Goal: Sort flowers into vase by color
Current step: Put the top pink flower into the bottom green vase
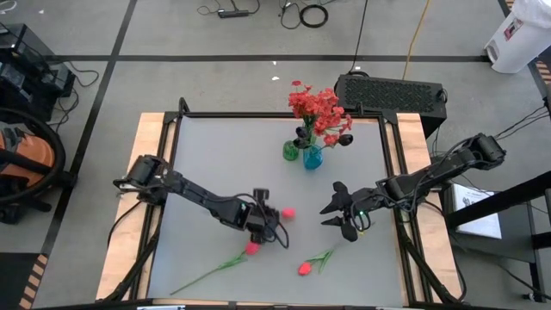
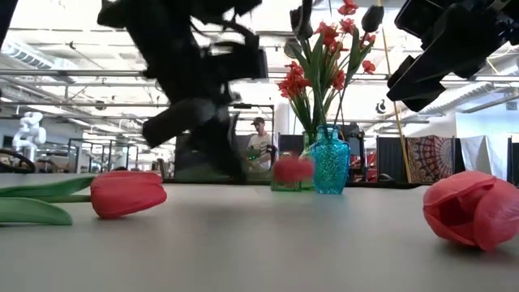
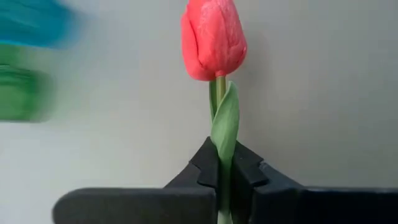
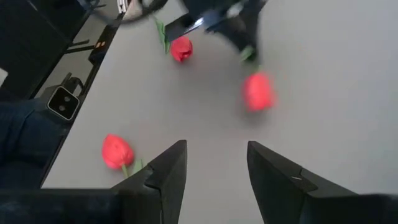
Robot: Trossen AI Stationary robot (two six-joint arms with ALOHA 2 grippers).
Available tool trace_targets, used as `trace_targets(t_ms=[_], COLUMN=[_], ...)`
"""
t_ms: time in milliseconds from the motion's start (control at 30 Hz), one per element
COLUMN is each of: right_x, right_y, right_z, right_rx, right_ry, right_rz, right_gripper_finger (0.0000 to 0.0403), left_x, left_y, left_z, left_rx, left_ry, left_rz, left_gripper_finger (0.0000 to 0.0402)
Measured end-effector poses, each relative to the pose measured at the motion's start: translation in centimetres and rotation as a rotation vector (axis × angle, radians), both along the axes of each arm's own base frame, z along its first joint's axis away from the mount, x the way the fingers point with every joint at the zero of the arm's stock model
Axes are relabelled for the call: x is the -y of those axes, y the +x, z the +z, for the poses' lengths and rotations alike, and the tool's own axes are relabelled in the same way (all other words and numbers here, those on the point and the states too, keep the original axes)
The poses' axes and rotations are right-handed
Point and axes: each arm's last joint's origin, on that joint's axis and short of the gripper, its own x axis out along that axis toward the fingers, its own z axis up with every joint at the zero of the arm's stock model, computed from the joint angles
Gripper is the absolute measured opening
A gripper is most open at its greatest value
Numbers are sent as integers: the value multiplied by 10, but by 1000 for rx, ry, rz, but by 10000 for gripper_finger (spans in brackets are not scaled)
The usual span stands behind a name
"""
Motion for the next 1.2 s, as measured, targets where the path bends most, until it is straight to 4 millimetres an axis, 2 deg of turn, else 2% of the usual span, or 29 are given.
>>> trace_targets(t_ms=[133, 333, 533, 700, 833, 967, 1067, 1200], right_x=[0, 0, 0, 0, 0, 0, 0, 0], right_y=[0, 0, 0, 0, 0, 0, 0, 0], right_z=[0, 0, 0, -1, -1, -1, -1, 0], right_rx=[4, 2, 0, -6, -5, 1, 5, 13], right_ry=[2, 1, 2, -5, -11, -33, -47, -74], right_rz=[0, 0, 3, 7, 11, 25, 34, 33], right_gripper_finger=[160, 160, 160, 160, 160, 160, 160, 160], left_x=[-19, -42, -66, -88, -100, -106, -108, -108], left_y=[-8, -31, -76, -135, -185, -225, -243, -251], left_z=[28, 89, 152, 189, 205, 204, 195, 180], left_rx=[59, 225, 389, 533, 658, 765, 824, 890], left_ry=[166, 282, 305, 269, 198, 137, 94, 93], left_rz=[123, 255, 319, 345, 338, 308, 271, 202], left_gripper_finger=[7, 5, 4, 4, 11, 12, 7, 5])
